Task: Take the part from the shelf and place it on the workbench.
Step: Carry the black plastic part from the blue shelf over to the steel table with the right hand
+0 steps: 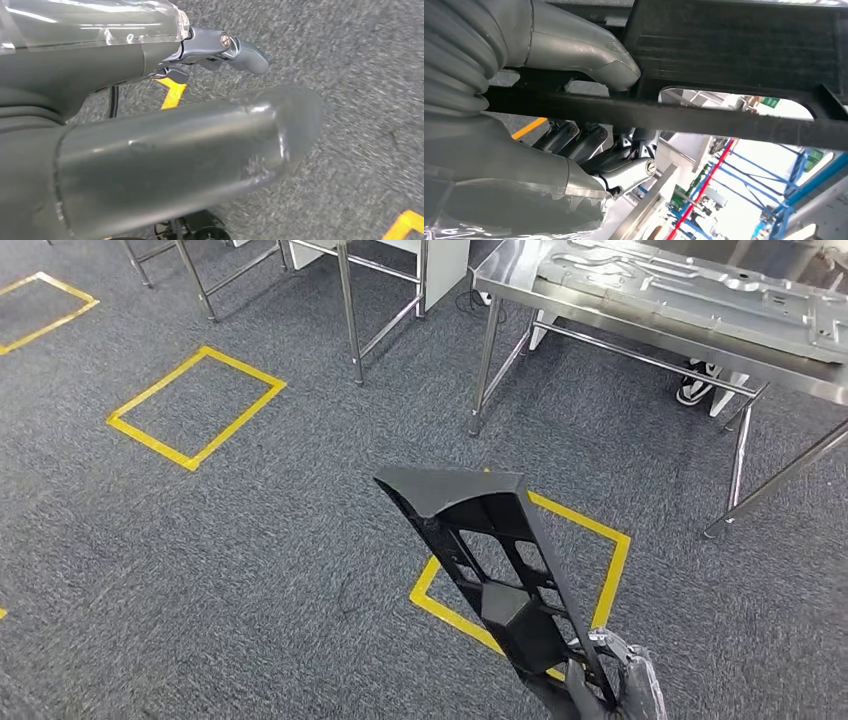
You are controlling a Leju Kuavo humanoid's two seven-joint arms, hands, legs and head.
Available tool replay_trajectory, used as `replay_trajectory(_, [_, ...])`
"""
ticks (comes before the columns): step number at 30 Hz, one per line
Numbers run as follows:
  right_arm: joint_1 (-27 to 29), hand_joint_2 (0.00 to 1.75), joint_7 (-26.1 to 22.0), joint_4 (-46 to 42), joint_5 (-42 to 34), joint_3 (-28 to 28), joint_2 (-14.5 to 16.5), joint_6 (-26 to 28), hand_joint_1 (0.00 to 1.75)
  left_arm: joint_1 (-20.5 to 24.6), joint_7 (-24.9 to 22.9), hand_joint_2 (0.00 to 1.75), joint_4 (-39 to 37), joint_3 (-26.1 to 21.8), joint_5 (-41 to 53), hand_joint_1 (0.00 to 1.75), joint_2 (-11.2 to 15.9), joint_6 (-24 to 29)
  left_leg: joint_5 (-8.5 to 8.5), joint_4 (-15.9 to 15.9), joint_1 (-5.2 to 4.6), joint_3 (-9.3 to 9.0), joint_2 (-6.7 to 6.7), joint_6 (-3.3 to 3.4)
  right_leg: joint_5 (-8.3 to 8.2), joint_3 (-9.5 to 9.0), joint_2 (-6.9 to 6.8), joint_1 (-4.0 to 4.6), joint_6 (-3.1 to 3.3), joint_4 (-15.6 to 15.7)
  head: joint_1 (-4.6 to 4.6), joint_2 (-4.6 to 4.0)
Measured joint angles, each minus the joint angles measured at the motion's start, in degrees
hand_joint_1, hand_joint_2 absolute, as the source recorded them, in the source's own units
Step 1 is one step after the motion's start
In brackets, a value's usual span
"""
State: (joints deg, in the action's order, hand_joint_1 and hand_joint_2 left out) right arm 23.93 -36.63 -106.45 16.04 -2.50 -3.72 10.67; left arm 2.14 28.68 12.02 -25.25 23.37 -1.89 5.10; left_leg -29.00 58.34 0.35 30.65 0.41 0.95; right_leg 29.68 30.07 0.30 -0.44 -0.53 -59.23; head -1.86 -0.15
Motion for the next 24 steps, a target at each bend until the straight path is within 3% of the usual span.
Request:
replay_trajectory(2, [0.0, 1.75, 0.0, 0.0, 0.0, -0.2, 0.1, 0.5, 1.75, -0.1, 0.0, 0.00, 0.0, -0.2, 0.1, 0.00, 0.0, 0.0, -0.33, -0.6, 0.17, -1.40, -0.11, 0.66, 0.78, 1.60, -0.09, -0.21, -0.43, -3.1, 0.01, 0.00])
replay_trajectory(5, [0.1, 1.75, 0.0, 0.0, 0.1, -0.5, 0.1, 1.2, 1.75, -0.3, 0.0, 0.00, 0.0, -0.3, 0.5, 0.00, 0.0, -0.1, -1.52, -1.3, 0.18, -3.26, -0.16, 0.97, 3.59, 8.91, -0.14, -0.40, -0.83, -12.6, 0.01, 0.00])
replay_trajectory(7, [0.3, 1.75, 0.1, 0.0, 0.2, -0.6, 0.1, 1.5, 1.75, -0.5, 0.0, 0.00, 0.0, -0.4, 0.8, 0.00, 0.0, -0.1, -2.78, -1.5, 0.18, -4.97, -0.25, 0.88, 4.48, 12.48, -0.15, -0.45, -0.90, -14.3, 0.01, 0.00])
replay_trajectory(8, [0.4, 1.75, 0.1, 0.0, 0.0, -0.6, 0.1, 1.7, 1.75, -0.6, 0.0, 0.00, 0.0, -0.4, 0.9, 0.00, 0.0, -0.1, -3.53, -1.7, 0.15, -6.06, -0.18, 0.82, 3.56, 13.00, -0.23, -0.43, -0.74, -12.6, 0.01, 0.00])
replay_trajectory(9, [0.5, 1.75, 0.2, 0.0, -0.4, -0.7, 0.1, 1.7, 1.75, -0.7, 0.0, 0.00, 0.0, -0.4, 1.0, 0.00, 0.0, -0.1, -4.35, -1.9, 0.12, -7.19, -0.03, 0.77, 1.18, 12.92, -0.66, -0.30, -0.33, -9.6, 0.02, 0.00])
replay_trajectory(11, [0.5, 1.75, 0.5, 0.0, -1.6, -0.7, 0.2, 1.5, 1.75, -0.8, 0.1, 0.00, 0.0, -0.4, 1.3, 0.00, -0.2, -0.3, -6.15, -2.3, -0.08, -9.50, 0.38, 0.30, -5.57, 12.41, -2.21, 0.47, 0.80, -3.8, 0.02, 0.00])
replay_trajectory(12, [0.4, 1.75, 0.6, -0.1, -2.1, -0.8, 0.2, 1.3, 1.75, -0.9, 0.2, 0.00, -0.1, -0.4, 1.5, 0.00, -0.2, -0.3, -6.95, -2.9, -0.15, -10.62, 0.66, -0.12, -7.70, 12.09, -2.65, 0.92, 1.30, -2.3, 0.01, 0.00])
replay_trajectory(13, [0.3, 1.75, 0.6, -0.2, -2.5, -0.8, 0.2, 1.2, 1.75, -0.9, 0.3, 0.00, -0.1, -0.4, 1.6, 0.00, -0.3, -0.4, -7.27, -3.1, -0.21, -11.71, 0.95, -0.61, -8.33, 11.65, -2.54, 1.22, 1.61, -1.8, 0.01, 0.00])
replay_trajectory(15, [0.1, 1.75, 0.7, -0.4, -2.8, -0.9, 0.3, 1.0, 1.75, -0.4, 0.3, 0.00, 0.0, -0.4, 1.8, 0.00, -0.3, -0.5, -5.89, -1.3, -0.15, -12.33, 1.31, -1.47, -6.75, 9.72, -1.25, 1.17, 2.17, -1.3, -0.01, 0.00])
replay_trajectory(17, [0.0, 1.75, 0.6, -0.6, -2.8, -1.0, 0.3, 0.9, 1.75, 0.3, 0.4, 0.00, 0.0, -0.4, 1.9, 0.00, -0.4, -0.5, -3.21, 6.2, -0.02, -8.96, 0.67, -2.11, -5.43, 7.27, -0.27, 0.74, 2.84, -0.3, 0.01, 0.00])
replay_trajectory(18, [0.0, 1.75, 0.6, -0.6, -2.8, -1.1, 0.3, 0.9, 1.75, 0.5, 0.4, 0.00, 0.0, -0.5, 1.9, 0.00, -0.5, -0.5, -3.18, 10.4, 0.09, -6.11, 0.27, -2.36, -4.74, 6.13, 0.23, 0.54, 3.06, 0.1, 0.01, 0.00])
replay_trajectory(19, [0.0, 1.75, 0.6, -0.6, -2.9, -1.1, 0.2, 0.9, 1.75, 0.5, 0.3, 0.00, 0.0, -0.5, 1.9, 0.00, -0.5, -0.6, -4.55, 13.6, 0.15, -3.29, 0.05, -2.57, -3.97, 5.08, 0.77, 0.41, 3.18, 0.3, 0.02, 0.00])
replay_trajectory(20, [0.0, 1.75, 0.6, -0.6, -2.9, -1.1, 0.2, 0.9, 1.75, 0.3, 0.3, 0.00, 0.0, -0.6, 1.9, 0.00, -0.5, -0.5, -7.34, 15.4, 0.21, -0.76, -0.01, -2.75, -3.15, 4.04, 1.43, 0.28, 3.20, 0.4, 0.01, 0.00])
replay_trajectory(22, [0.1, 1.75, 0.6, -0.6, -2.9, -1.2, 0.2, 0.9, 1.75, -0.1, 0.3, 0.00, 0.0, -0.8, 1.9, 0.00, -0.4, -0.5, -13.61, 15.4, 0.28, 3.06, -0.02, -3.04, -1.47, 1.74, 2.89, 0.08, 3.02, 0.4, 0.01, 0.00])
replay_trajectory(23, [0.1, 1.75, 0.6, -0.6, -2.9, -1.2, 0.2, 0.9, 1.75, -0.3, 0.3, 0.00, 0.0, -0.8, 1.9, 0.00, -0.4, -0.5, -14.89, 13.9, 0.32, 4.41, -0.10, -3.15, -0.61, 0.55, 3.63, 0.00, 2.85, 0.4, 0.01, 0.00])
replay_trajectory(24, [0.1, 1.75, 0.6, -0.6, -2.9, -1.2, 0.2, 0.9, 1.75, -0.4, 0.2, 0.00, 0.0, -0.9, 1.9, 0.00, -0.4, -0.5, -13.60, 11.6, 0.36, 5.46, -0.47, -3.21, 0.19, -0.58, 4.27, -0.05, 2.66, 0.4, 0.02, 0.00])
